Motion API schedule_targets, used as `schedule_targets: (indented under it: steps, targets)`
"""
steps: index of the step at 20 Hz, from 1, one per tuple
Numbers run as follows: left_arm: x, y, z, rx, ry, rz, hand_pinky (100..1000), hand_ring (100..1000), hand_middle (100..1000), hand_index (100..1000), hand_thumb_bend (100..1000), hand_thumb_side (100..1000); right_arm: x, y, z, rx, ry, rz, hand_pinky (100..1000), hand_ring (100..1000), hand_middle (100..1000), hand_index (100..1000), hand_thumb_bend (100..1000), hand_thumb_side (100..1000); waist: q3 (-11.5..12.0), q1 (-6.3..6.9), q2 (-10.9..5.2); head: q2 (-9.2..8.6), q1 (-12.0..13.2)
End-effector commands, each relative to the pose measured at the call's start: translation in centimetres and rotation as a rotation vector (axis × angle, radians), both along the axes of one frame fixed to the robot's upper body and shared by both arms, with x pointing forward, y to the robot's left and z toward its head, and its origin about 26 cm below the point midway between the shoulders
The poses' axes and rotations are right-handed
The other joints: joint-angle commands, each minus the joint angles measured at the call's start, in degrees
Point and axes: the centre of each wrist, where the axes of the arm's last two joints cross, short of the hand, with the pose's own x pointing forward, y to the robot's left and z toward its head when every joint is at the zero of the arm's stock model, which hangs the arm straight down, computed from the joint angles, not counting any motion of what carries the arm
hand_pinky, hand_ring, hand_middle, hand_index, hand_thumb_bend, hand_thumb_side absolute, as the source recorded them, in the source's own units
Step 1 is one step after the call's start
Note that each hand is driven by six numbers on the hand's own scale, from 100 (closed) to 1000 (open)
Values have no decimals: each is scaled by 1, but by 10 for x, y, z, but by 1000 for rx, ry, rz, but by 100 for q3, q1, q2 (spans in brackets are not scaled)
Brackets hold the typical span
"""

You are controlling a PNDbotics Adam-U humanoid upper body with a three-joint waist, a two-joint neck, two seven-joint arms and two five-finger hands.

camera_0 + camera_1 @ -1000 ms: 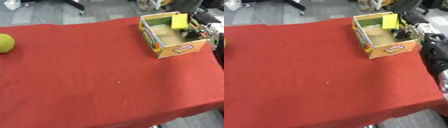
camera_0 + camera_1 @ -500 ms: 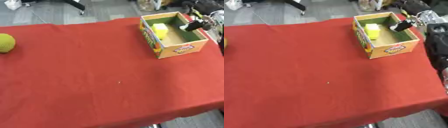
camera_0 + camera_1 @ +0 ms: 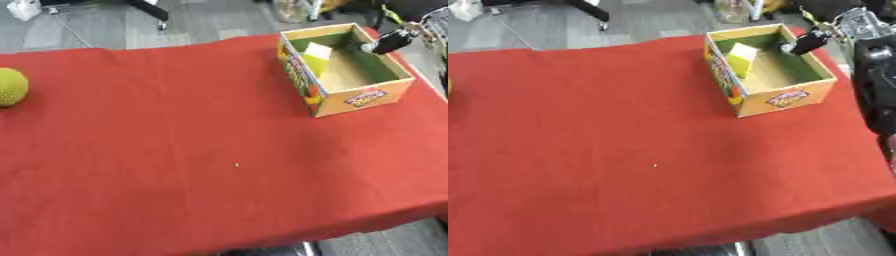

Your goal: Pick up the objects with one hand, pass them to the other hand, and then place them into the box on the other side of the table.

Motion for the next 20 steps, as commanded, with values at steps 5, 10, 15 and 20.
schedule_targets:
  steps: [5,10,15,20]
  targets:
    - [-1,7,3,3,-1,28,774,664,633,775,574,699,-19,-7,46,-8,-175,118,854,851,901,1000,441,438,-55,-39,-37,-11,272]
    - [3,11,1,22,18,56,774,664,632,775,570,700,-45,42,73,15,-369,392,851,848,890,1000,428,287,-123,-48,-10,-11,894]
    - [10,17,6,85,15,96,773,665,632,774,564,690,-74,123,79,85,-505,674,846,836,867,1000,389,100,-208,-15,-24,-11,1468]
    - [22,30,12,190,15,159,770,664,629,775,564,682,-90,187,55,215,-478,869,839,822,839,1000,355,100,-304,27,-49,-11,1849]
